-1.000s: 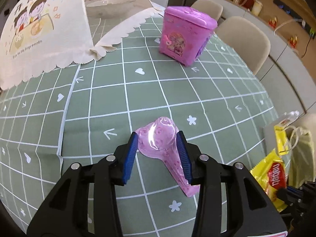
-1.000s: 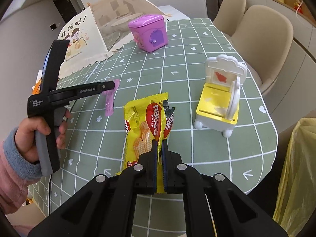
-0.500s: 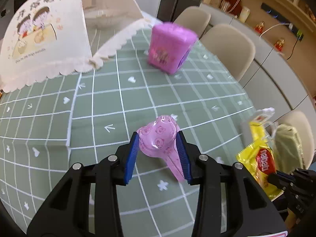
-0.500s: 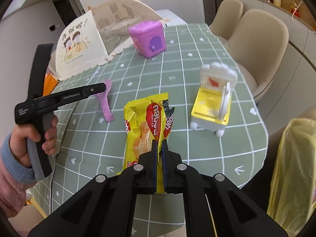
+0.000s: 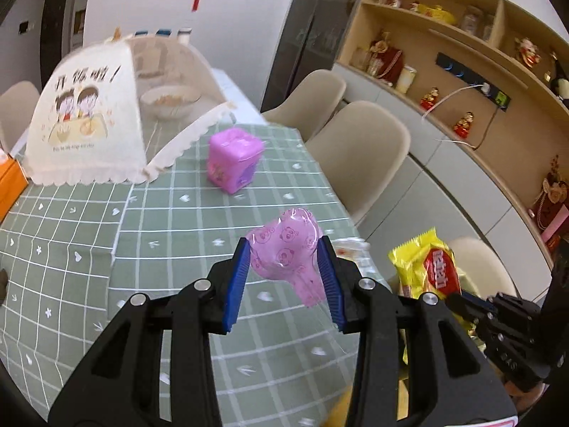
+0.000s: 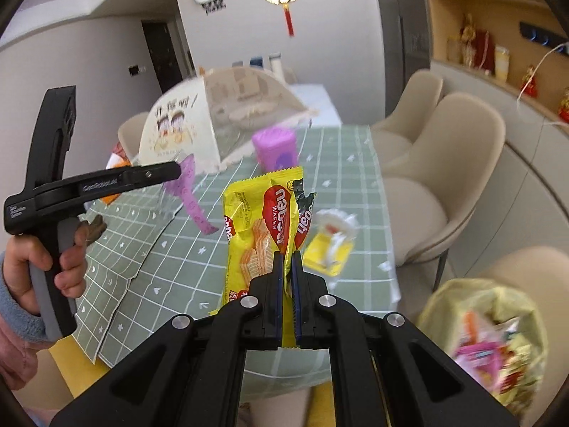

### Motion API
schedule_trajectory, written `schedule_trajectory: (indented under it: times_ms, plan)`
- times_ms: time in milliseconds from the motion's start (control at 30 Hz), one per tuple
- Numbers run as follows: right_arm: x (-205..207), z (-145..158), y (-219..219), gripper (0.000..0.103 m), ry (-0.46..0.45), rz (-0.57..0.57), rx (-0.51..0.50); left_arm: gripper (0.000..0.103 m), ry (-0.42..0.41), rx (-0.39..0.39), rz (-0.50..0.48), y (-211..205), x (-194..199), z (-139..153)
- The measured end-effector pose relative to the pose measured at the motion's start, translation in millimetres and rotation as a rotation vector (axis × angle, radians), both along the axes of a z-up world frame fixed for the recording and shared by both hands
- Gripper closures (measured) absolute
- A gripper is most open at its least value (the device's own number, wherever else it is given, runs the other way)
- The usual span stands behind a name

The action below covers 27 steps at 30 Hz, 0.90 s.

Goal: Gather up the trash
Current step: 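Carry the pink wrapper with the left gripper while the right gripper carries the nabati packet to the yellow bag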

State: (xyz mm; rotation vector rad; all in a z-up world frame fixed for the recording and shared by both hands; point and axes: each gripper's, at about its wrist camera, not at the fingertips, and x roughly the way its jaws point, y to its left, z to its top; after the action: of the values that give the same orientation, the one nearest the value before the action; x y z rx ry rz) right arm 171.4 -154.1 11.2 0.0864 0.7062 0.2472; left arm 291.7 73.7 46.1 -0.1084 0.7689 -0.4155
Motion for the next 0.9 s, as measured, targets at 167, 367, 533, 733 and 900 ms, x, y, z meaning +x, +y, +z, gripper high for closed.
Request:
schedule_trajectory:
  times_ms: [167, 367, 533, 733, 900]
  plan:
    - [-27, 20, -56, 0.097, -0.059, -0.022, 0.001, 0.066, -0.053, 0.02, -0.04, -56, -42, 25]
    - [-62, 31, -120, 0.097, -0.11, -0.041, -0.032, 0.066, -0.074, 0.009, -0.091, -116, -83, 33]
    - [-81, 20, -171, 0.097, -0.099, -0.074, -0.054, 0.066, -0.028, -0.049, -0.116, -163, -108, 25]
    - [-82, -26, -229, 0.097, 0.016, -0.139, -0.047, 0.066, 0.032, -0.076, -0.138, -205, -122, 6]
    - [-69, -68, -243, 0.097, 0.117, -0.127, 0.067, 0.066, 0.069, -0.065, -0.151, -225, -125, -9]
